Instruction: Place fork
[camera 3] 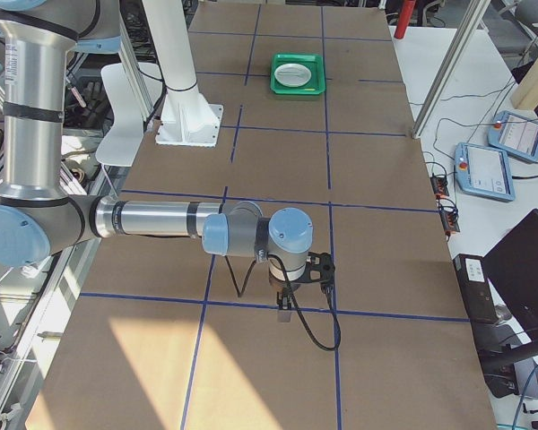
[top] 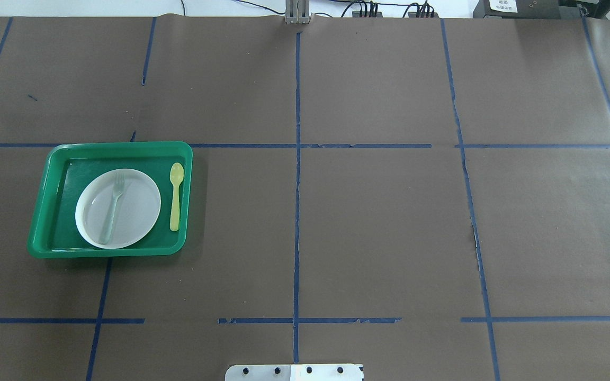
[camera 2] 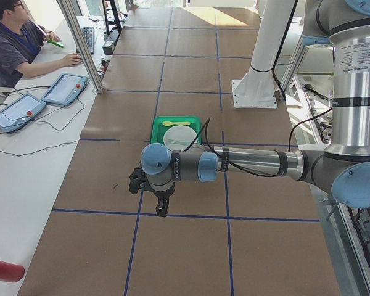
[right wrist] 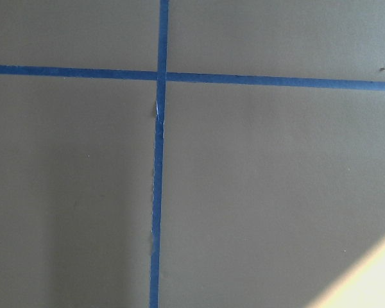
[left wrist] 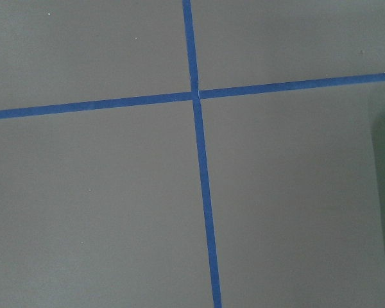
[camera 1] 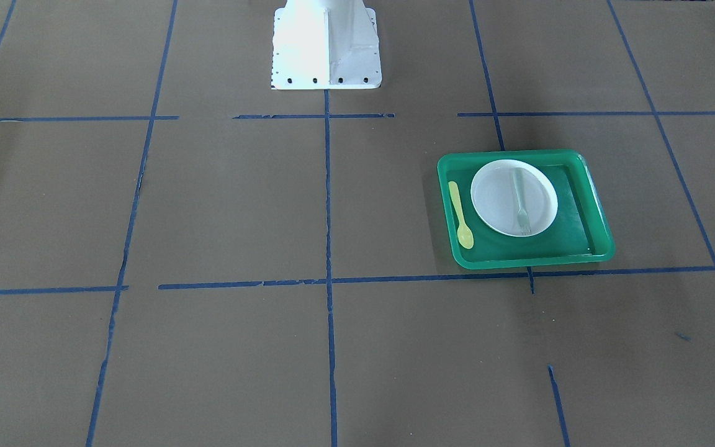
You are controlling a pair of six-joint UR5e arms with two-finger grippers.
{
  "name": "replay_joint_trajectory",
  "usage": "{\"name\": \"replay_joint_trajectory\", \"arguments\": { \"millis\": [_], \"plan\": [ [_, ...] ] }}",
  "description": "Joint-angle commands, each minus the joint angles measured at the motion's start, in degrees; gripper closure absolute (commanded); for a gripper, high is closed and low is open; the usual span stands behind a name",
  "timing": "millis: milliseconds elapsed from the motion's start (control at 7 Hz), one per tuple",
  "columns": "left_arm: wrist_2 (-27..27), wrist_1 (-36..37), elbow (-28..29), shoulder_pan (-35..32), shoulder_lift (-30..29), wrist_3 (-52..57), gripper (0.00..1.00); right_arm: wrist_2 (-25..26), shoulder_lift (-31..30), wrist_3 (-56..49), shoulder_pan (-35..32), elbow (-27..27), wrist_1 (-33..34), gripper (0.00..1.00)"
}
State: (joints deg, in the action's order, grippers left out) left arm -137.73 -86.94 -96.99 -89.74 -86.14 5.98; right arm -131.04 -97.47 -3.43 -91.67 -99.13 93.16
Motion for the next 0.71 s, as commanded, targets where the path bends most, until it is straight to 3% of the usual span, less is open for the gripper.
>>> {"name": "replay_joint_trajectory", "arguments": {
  "millis": [0,571],
  "plan": [
    [0.3,0.0,-0.1,0.0,0.0,0.0,0.0,0.0,0.0,0.0,0.0,0.0,0.0,0.0],
    [0.2,-0.2,0.5,0.3,-0.5,-0.3,0.0,0.0,0.0,0.0,0.0,0.1,0.0,0.0]
  ]
}}
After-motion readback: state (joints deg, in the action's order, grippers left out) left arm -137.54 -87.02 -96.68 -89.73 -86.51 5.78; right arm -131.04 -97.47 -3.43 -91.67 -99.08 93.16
